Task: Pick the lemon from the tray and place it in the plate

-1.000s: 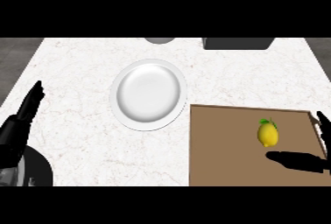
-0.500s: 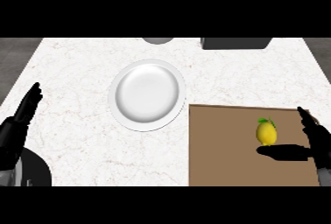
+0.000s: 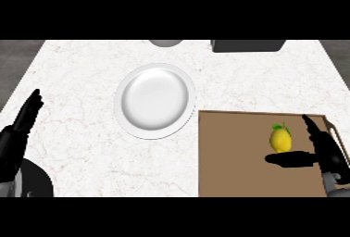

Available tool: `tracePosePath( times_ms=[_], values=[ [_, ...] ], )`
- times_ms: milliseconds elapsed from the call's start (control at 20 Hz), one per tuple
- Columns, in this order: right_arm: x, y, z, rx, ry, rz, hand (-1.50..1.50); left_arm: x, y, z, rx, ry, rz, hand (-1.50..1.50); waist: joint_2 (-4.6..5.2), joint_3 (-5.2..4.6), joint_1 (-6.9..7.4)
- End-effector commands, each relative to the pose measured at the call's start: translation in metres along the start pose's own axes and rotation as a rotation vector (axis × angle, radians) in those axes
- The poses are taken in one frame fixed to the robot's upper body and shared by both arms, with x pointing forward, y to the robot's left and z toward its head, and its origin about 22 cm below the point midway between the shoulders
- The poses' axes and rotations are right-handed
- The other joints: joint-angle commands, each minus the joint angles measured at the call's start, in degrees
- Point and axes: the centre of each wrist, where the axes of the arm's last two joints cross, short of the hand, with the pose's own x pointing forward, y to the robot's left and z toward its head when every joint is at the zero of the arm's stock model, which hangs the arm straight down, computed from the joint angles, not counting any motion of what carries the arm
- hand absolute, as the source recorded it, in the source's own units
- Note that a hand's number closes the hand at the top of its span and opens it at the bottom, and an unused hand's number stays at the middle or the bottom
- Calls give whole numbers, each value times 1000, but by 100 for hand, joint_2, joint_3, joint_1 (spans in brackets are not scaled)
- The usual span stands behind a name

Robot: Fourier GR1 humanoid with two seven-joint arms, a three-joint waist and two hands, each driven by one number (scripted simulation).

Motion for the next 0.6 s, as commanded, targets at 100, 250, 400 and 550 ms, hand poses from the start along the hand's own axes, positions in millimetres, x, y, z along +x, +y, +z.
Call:
tracePosePath(
  times_ms=[100, 250, 400, 550],
  values=[
    [-17, 15, -9, 17, 2, -9, -150, -39, -30, 24, -22, 139, 5, 0, 100, -178, -60],
    [-15, 18, -22, 26, -13, -1, -150, -34, -13, 21, -13, 128, 13, 0, 103, -175, 28],
    [-7, 30, -12, -1, -78, -46, 150, -35, -24, 24, -18, 140, 15, 0, 91, -179, -32],
    [-5, 25, -16, -17, -94, -54, 150, -33, -19, 26, -26, 142, 7, 0, 85, -179, -16]
  ],
)
